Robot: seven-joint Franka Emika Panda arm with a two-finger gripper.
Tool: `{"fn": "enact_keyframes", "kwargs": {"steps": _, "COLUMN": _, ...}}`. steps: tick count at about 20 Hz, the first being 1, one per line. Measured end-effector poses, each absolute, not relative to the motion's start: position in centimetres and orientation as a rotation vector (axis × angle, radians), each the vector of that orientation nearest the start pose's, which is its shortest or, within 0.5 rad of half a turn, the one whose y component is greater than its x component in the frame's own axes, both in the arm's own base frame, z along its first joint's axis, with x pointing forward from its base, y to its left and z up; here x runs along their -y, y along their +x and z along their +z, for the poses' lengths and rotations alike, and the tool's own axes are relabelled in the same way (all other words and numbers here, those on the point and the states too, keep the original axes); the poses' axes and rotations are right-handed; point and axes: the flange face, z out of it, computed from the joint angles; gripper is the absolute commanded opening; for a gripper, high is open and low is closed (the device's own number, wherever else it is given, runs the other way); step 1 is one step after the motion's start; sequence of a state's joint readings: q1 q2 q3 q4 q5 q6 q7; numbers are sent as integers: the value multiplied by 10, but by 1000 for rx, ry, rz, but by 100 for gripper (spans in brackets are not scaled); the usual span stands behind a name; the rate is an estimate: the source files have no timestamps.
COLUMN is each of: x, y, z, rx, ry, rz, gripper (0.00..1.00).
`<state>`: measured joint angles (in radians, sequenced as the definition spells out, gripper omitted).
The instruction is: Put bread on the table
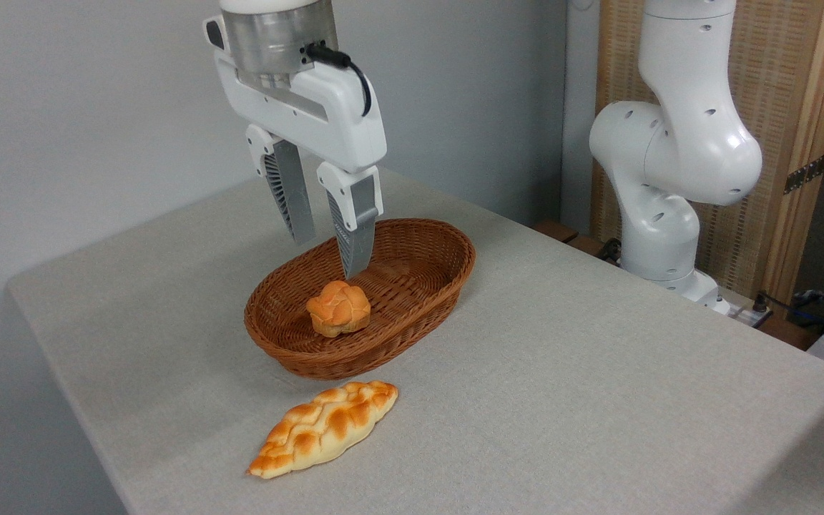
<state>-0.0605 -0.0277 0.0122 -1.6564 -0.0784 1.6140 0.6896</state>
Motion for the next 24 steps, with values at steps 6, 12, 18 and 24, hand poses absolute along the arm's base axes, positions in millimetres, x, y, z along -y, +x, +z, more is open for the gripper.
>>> {"fn": "enact_keyframes", "kwargs": {"steps": 6, "x": 85, "y": 531, "z": 568, "rx": -1271, "ry": -2960, "rz": -84, "gripper": 100}}
{"fn": "enact_keyframes", "kwargs": {"steps": 12, "x": 141, "y": 493, "z": 512, "rx": -1419, "ry": -2891, "rz": -104, "gripper": 100}}
{"fn": "enact_keyframes", "kwargs": {"steps": 18, "x": 156, "y": 476, "z": 473, "rx": -1439, "ry": -2930, "rz": -130, "gripper": 100}}
{"fn": "enact_keyframes", "kwargs": {"steps": 24, "x": 161, "y": 463, "z": 436, "rx": -1501, "ry": -2885, "rz": -103, "gripper": 100}}
